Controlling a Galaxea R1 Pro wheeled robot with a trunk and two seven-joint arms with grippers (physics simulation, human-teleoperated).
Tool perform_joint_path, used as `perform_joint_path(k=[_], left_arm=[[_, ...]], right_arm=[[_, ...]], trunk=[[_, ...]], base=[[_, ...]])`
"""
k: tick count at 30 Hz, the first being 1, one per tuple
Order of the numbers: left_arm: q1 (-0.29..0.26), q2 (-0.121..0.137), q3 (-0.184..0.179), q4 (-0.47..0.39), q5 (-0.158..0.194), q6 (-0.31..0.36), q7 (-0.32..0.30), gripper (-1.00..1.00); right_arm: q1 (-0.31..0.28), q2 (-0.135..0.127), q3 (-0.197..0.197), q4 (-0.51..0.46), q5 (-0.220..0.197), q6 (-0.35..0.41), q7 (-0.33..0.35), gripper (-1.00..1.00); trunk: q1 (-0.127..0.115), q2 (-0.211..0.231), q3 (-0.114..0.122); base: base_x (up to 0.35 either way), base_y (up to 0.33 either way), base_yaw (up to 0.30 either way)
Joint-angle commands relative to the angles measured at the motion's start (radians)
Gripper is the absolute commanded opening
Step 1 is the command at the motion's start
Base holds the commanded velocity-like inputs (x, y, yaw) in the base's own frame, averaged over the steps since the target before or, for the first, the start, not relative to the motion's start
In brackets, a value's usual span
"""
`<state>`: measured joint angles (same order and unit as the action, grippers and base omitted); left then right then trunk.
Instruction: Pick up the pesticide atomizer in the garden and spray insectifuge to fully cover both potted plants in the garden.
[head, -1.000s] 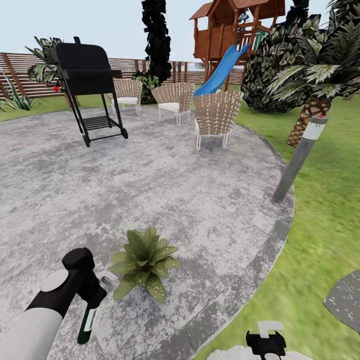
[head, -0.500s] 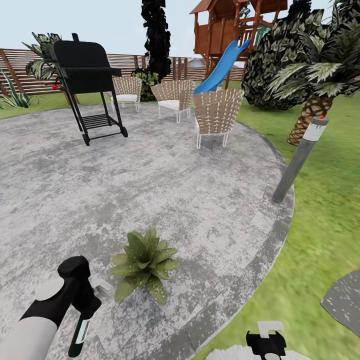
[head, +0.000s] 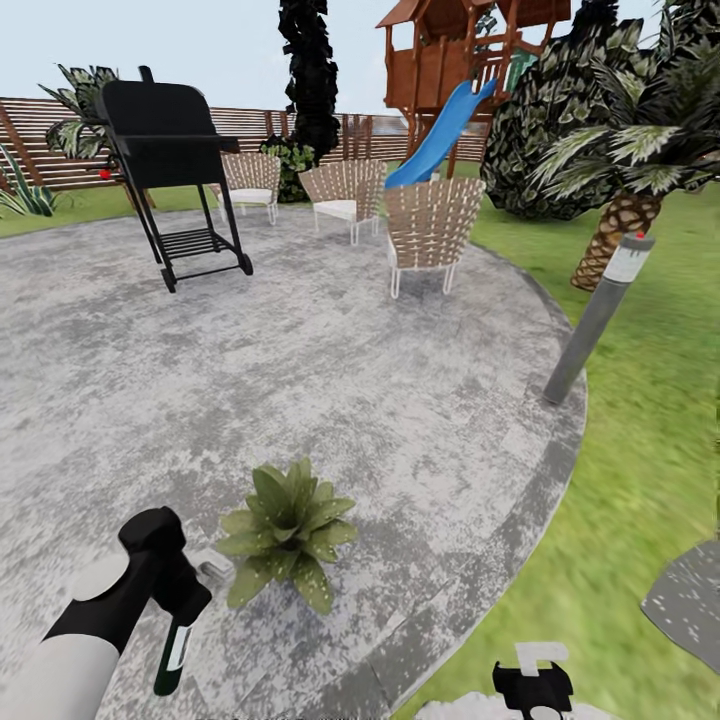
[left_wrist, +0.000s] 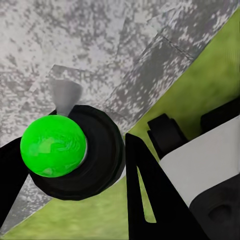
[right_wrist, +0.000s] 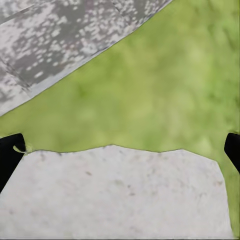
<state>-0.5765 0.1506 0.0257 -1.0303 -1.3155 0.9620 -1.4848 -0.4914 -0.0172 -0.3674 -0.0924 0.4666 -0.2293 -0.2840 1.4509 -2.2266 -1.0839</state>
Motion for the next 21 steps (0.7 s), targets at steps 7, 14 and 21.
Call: perform_joint_path(k=[7, 14, 21], left_arm=[[0.0, 0.0, 0.004, -0.005, -0.009, 0.012, -0.009, -1.0], [0.0, 0.0, 0.004, -0.004, -0.008, 0.011, -0.009, -1.0], [0.001, 0.001, 0.0, 0.012, -0.006, 0.008, -0.015, -1.0]], right_arm=[[-0.001, 0.0, -0.008, 0.002, 0.01, -0.004, -0.003, 1.0], [-0.001, -0.001, -0.008, 0.002, 0.01, -0.004, -0.003, 1.0], [-0.001, -0.001, -0.008, 0.002, 0.01, -0.004, -0.003, 1.0]], trunk=[[0.0, 0.0, 0.001], [0.0, 0.0, 0.002], [0.0, 0.0, 0.002]], base=[[-0.206, 0.205, -0.246], [-0.046, 0.291, -0.175], [0.0, 0.272, -0.086]])
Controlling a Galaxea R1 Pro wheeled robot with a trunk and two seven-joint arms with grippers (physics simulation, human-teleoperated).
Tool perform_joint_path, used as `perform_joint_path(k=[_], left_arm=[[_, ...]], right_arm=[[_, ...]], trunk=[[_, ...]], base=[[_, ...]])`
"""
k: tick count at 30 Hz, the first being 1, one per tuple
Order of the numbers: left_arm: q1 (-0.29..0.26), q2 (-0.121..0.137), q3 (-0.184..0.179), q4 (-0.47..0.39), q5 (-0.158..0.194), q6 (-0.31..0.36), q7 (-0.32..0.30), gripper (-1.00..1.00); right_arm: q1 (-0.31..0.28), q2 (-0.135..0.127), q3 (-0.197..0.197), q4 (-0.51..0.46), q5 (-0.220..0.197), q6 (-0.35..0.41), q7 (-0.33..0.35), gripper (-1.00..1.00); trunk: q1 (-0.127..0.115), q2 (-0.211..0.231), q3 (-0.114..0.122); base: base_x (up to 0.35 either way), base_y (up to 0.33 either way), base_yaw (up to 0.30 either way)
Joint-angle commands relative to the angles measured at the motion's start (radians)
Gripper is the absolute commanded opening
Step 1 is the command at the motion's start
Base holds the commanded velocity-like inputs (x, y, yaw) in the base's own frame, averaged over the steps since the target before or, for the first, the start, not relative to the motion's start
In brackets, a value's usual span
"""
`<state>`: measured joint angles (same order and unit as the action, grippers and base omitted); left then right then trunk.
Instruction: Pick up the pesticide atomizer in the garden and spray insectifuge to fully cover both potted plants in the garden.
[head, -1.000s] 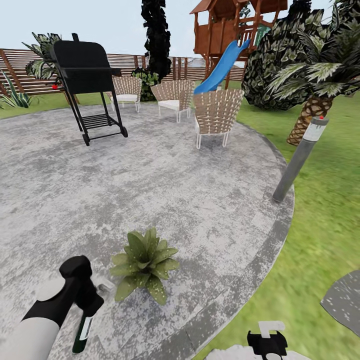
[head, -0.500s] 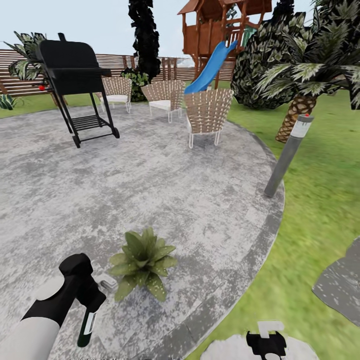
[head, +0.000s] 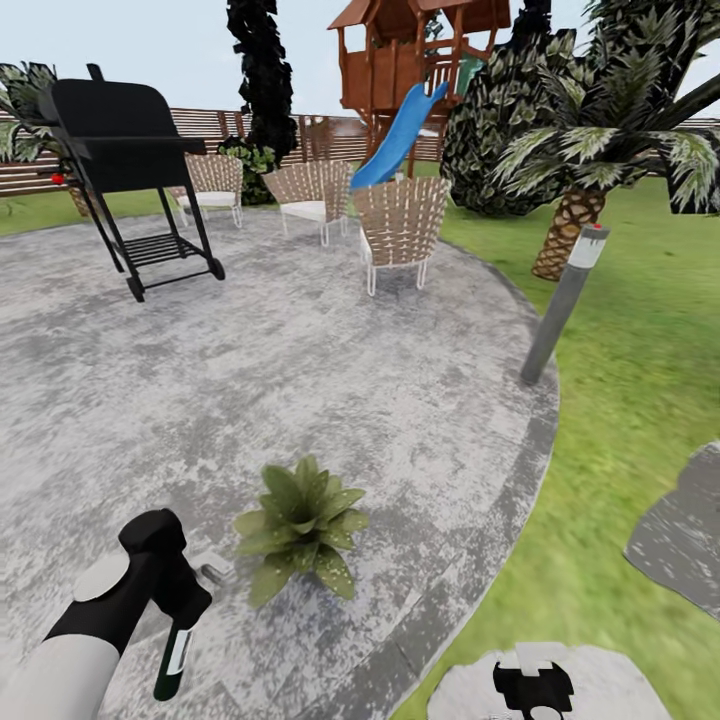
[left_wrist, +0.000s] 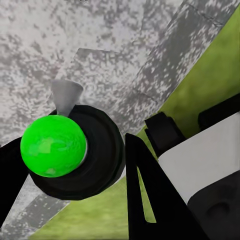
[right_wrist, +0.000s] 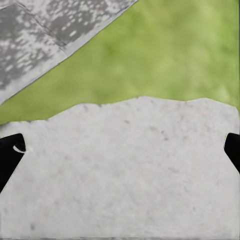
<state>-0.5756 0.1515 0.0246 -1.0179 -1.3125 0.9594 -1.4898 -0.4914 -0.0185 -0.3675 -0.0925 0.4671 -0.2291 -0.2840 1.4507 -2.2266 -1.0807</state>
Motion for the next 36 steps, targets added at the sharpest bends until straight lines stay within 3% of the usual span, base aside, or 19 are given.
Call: perform_joint_path(k=[1, 3, 4, 7, 9, 13, 27, 30, 33, 36], left_arm=[[0.0, 0.0, 0.0, 0.003, -0.008, 0.01, -0.007, -1.0], [0.0, -0.002, 0.0, 0.041, 0.013, 0.009, -0.003, -1.0], [0.0, -0.006, -0.001, 0.067, 0.051, 0.009, 0.003, -1.0], [0.0, -0.008, 0.004, 0.073, 0.109, 0.008, 0.082, -1.0], [0.0, -0.008, 0.004, 0.071, 0.135, 0.008, 0.13, -1.0], [-0.001, -0.008, 0.001, 0.071, 0.175, 0.001, 0.155, -1.0], [-0.005, -0.005, -0.004, 0.071, 0.185, -0.005, 0.139, -1.0], [-0.015, 0.006, -0.005, 0.071, 0.184, -0.017, 0.059, -1.0], [-0.018, 0.016, -0.005, 0.07, 0.175, -0.072, -0.032, -1.0], [-0.037, 0.019, -0.005, 0.07, 0.171, -0.097, -0.062, -1.0]], right_arm=[[-0.001, 0.0, -0.008, 0.002, 0.01, -0.004, -0.003, 1.0], [-0.001, 0.001, -0.008, 0.003, 0.01, -0.004, -0.003, 1.0], [-0.001, 0.002, -0.008, 0.003, 0.01, -0.004, -0.003, 1.0], [-0.001, 0.002, -0.008, 0.002, 0.01, -0.004, -0.003, 1.0], [-0.001, 0.002, -0.008, 0.003, 0.01, -0.004, -0.003, 1.0], [-0.001, 0.002, -0.008, 0.003, 0.01, -0.004, -0.003, 1.0], [-0.001, 0.0, -0.008, 0.003, 0.01, -0.004, -0.003, 1.0], [-0.001, 0.0, -0.008, 0.003, 0.01, -0.004, -0.003, 1.0], [-0.001, 0.0, -0.008, 0.002, 0.01, -0.004, -0.003, 1.0], [-0.001, 0.0, -0.008, 0.002, 0.011, -0.005, -0.003, 1.0]], trunk=[[0.0, 0.0, -0.001], [0.0, 0.0, -0.001], [0.0, 0.0, -0.001], [0.0, 0.0, -0.001], [0.0, 0.0, -0.001], [0.0, 0.0, -0.001], [0.0, 0.0, -0.001], [0.0, 0.0, -0.001], [0.0, 0.0, -0.001], [0.0, 0.0, -0.001]], base=[[0.0, 0.068, -0.245], [0.0, 0.026, -0.254], [0.0, 0.007, -0.186], [0.0, 0.002, -0.062], [0.0, 0.001, -0.015], [-0.019, 0.01, -0.008], [-0.132, 0.241, -0.236], [0.121, 0.28, -0.262], [0.059, 0.115, -0.201], [0.011, 0.022, -0.046]])
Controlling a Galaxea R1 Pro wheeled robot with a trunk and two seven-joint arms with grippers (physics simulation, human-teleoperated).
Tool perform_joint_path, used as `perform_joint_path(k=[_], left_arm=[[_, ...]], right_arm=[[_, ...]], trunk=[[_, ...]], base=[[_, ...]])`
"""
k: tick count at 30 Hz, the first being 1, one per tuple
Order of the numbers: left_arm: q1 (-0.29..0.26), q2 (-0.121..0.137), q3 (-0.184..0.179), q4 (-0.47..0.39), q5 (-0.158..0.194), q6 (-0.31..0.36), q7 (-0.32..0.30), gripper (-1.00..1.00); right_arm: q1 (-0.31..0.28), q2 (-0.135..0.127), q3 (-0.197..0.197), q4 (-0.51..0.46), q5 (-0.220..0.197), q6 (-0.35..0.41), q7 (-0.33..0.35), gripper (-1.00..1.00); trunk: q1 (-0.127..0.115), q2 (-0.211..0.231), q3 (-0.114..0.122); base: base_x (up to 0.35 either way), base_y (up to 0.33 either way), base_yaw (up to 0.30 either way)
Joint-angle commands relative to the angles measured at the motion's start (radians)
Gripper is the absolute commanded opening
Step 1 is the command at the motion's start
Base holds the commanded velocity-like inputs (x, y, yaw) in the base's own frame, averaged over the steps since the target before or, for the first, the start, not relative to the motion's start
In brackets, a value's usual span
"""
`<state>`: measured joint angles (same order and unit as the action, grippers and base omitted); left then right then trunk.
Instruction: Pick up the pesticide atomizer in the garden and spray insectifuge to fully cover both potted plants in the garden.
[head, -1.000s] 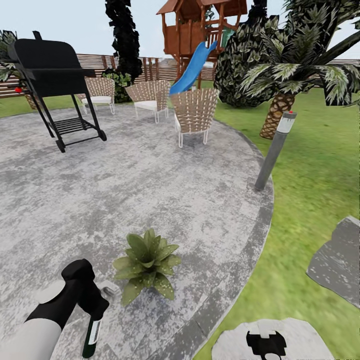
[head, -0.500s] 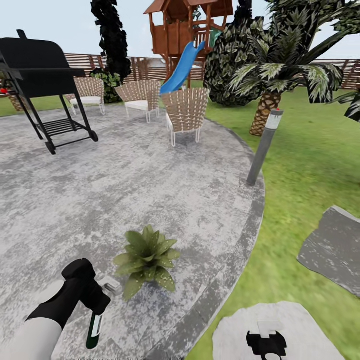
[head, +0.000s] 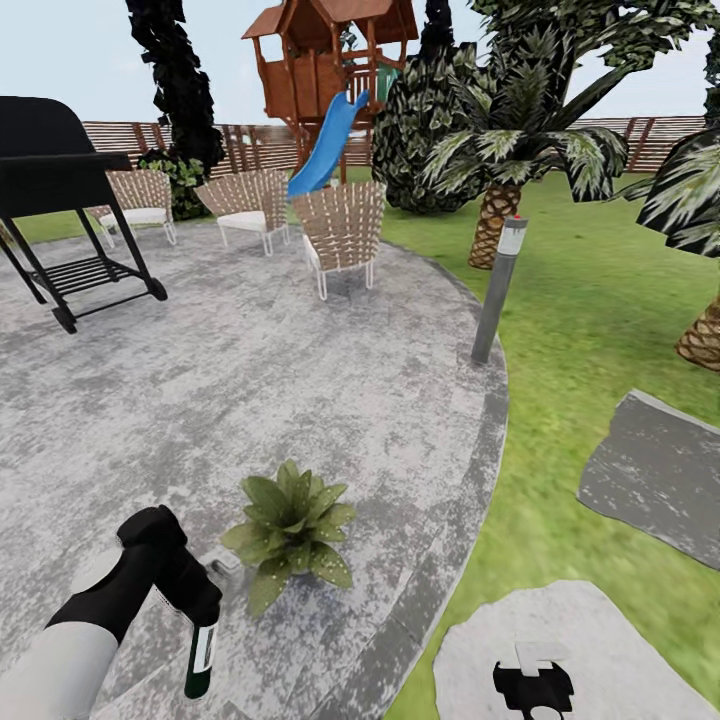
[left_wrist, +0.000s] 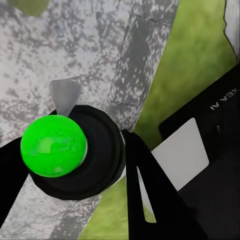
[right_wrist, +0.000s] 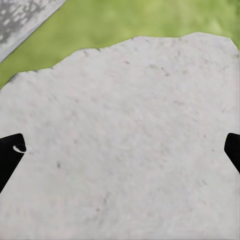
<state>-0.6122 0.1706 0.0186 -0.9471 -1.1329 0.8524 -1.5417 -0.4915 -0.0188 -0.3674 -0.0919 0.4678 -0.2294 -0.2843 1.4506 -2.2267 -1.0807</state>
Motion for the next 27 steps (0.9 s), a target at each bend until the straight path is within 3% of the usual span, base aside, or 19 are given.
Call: perform_joint_path(k=[1, 5, 16, 27], left_arm=[[-0.008, 0.0, 0.001, -0.001, -0.009, 0.008, -0.013, -1.0], [-0.045, 0.0, -0.005, -0.001, -0.012, 0.005, -0.029, -1.0], [-0.047, 0.0, -0.008, 0.006, -0.013, 0.005, -0.029, -1.0], [-0.037, -0.003, -0.009, 0.014, -0.014, 0.005, -0.029, -1.0]], right_arm=[[-0.001, -0.001, -0.008, 0.002, 0.011, -0.005, -0.003, 1.0], [-0.001, -0.007, -0.008, 0.003, 0.012, -0.005, -0.003, 1.0], [-0.001, -0.006, -0.008, 0.002, 0.011, -0.005, -0.003, 1.0], [-0.001, 0.001, -0.008, 0.001, 0.008, -0.004, -0.003, 1.0]], trunk=[[0.0, 0.0, -0.001], [0.0, 0.0, -0.001], [0.0, 0.0, -0.001], [0.0, 0.0, -0.009]], base=[[0.003, 0.006, -0.013], [0.001, 0.002, -0.003], [-0.054, 0.02, 0.0], [-0.157, 0.245, -0.114]])
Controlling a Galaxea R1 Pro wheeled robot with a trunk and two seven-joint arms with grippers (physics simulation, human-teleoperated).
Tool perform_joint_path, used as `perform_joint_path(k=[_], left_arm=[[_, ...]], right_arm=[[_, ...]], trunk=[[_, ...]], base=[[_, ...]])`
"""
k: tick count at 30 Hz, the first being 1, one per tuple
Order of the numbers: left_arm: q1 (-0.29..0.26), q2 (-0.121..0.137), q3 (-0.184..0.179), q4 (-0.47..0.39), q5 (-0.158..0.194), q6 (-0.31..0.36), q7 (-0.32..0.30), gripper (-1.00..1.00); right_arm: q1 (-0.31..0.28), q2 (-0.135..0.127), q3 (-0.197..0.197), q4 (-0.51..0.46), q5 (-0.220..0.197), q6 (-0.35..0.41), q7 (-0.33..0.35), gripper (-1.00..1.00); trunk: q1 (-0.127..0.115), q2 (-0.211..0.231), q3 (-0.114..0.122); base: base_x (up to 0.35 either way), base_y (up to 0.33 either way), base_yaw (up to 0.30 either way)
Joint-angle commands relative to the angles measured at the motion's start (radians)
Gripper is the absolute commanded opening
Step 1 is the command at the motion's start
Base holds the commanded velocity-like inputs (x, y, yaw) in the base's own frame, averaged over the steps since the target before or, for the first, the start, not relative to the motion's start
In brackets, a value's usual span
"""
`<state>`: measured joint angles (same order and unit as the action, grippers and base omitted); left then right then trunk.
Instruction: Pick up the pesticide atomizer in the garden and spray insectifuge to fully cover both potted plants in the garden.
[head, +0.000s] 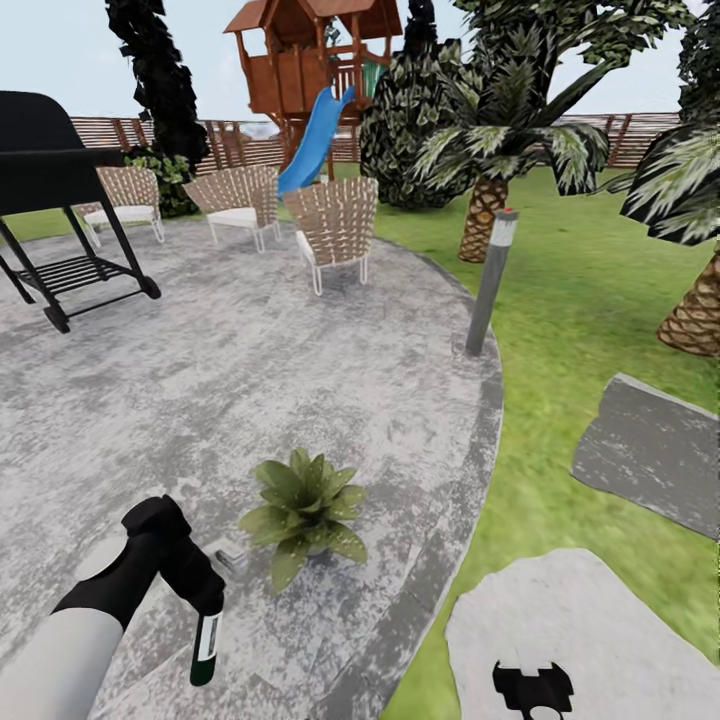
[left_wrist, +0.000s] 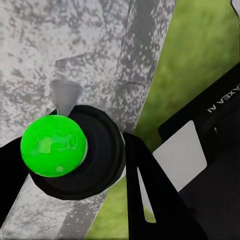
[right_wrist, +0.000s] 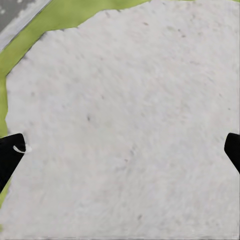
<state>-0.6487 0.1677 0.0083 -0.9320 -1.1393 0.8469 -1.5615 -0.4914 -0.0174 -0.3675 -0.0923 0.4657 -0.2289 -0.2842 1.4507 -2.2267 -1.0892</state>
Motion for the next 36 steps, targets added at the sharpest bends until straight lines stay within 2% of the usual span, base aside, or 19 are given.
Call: perform_joint_path(k=[1, 7, 12, 20, 25, 29, 32, 35, 36], left_arm=[[0.0, -0.001, 0.0, -0.001, -0.008, 0.011, -0.009, -1.0], [0.002, -0.005, -0.004, -0.001, -0.012, 0.011, -0.005, -1.0], [0.004, -0.009, -0.003, -0.001, -0.042, 0.013, 0.0, -1.0], [0.007, -0.01, 0.002, 0.0, -0.042, 0.012, 0.005, -1.0], [0.034, -0.032, 0.005, 0.001, -0.031, 0.012, 0.026, -1.0], [0.072, -0.056, 0.008, 0.001, -0.027, 0.012, 0.09, -1.0], [0.094, -0.055, 0.013, 0.007, -0.025, 0.011, 0.163, -1.0], [0.1, -0.056, 0.024, 0.008, -0.021, 0.011, 0.208, -1.0], [0.101, -0.06, 0.036, 0.008, -0.007, 0.011, 0.223, -1.0]], right_arm=[[-0.001, 0.0, -0.008, 0.002, 0.01, -0.004, -0.004, 1.0], [-0.001, 0.0, -0.008, 0.002, 0.01, -0.004, -0.003, 1.0], [-0.001, -0.001, -0.008, 0.002, 0.01, -0.004, -0.003, 1.0], [-0.001, -0.001, -0.008, 0.002, 0.01, -0.004, -0.003, 1.0], [-0.001, -0.001, -0.008, 0.002, 0.011, -0.004, -0.003, 1.0], [-0.001, -0.001, -0.008, 0.002, 0.011, -0.004, -0.003, 1.0], [-0.001, -0.001, -0.008, 0.002, 0.011, -0.004, -0.003, 1.0], [-0.001, -0.001, -0.008, 0.002, 0.011, -0.004, -0.003, 1.0], [-0.001, -0.001, -0.008, 0.002, 0.011, -0.004, -0.003, 1.0]], trunk=[[0.0, 0.0, -0.002], [0.0, 0.0, -0.003], [0.0, 0.0, -0.003], [0.0, 0.0, -0.003], [0.0, 0.0, -0.003], [0.0, 0.0, -0.003], [0.0, 0.0, -0.003], [0.0, 0.0, -0.003], [0.0, 0.0, -0.003]], base=[[-0.009, 0.298, -0.11], [-0.002, 0.301, -0.032], [0.016, 0.302, -0.203], [0.174, 0.235, -0.256], [0.029, 0.026, -0.132], [0.002, 0.002, -0.011], [0.0, 0.0, -0.001], [0.0, 0.0, 0.0], [0.0, 0.0, 0.0]])
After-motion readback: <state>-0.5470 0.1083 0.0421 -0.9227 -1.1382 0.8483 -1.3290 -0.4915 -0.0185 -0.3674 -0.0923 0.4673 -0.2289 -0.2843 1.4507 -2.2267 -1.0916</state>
